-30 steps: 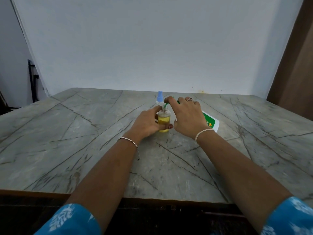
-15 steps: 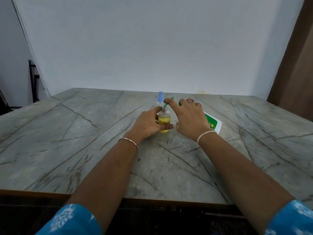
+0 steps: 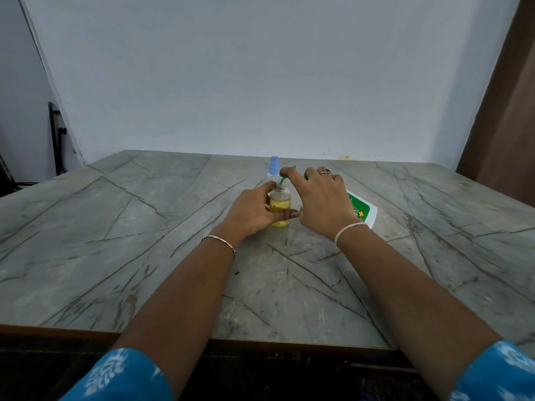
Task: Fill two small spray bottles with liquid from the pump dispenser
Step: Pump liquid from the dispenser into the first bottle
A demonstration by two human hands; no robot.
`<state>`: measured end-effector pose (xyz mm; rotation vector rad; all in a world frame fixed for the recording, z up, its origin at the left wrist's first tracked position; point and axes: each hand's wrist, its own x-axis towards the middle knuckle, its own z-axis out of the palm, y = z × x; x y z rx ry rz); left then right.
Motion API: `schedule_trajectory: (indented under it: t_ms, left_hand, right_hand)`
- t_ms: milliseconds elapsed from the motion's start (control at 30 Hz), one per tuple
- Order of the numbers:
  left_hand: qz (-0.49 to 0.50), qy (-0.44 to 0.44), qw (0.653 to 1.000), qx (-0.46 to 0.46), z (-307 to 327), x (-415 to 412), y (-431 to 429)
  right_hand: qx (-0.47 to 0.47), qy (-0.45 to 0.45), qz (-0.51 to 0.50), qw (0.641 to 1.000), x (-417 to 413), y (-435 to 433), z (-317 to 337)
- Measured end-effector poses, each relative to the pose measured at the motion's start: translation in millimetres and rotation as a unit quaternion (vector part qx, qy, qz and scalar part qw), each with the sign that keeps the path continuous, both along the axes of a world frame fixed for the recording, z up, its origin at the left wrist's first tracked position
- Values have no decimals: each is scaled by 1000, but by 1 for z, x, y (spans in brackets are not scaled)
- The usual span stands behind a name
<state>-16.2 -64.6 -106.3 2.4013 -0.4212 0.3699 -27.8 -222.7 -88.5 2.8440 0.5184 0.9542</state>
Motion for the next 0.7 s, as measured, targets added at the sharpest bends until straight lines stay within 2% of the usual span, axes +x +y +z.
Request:
schedule_trajectory:
  t_ms: [700]
  left_hand:
    - [7, -6, 1000, -17, -1, 2, -1]
  right_hand:
    - [-2, -3, -4, 1000, 1, 4, 0]
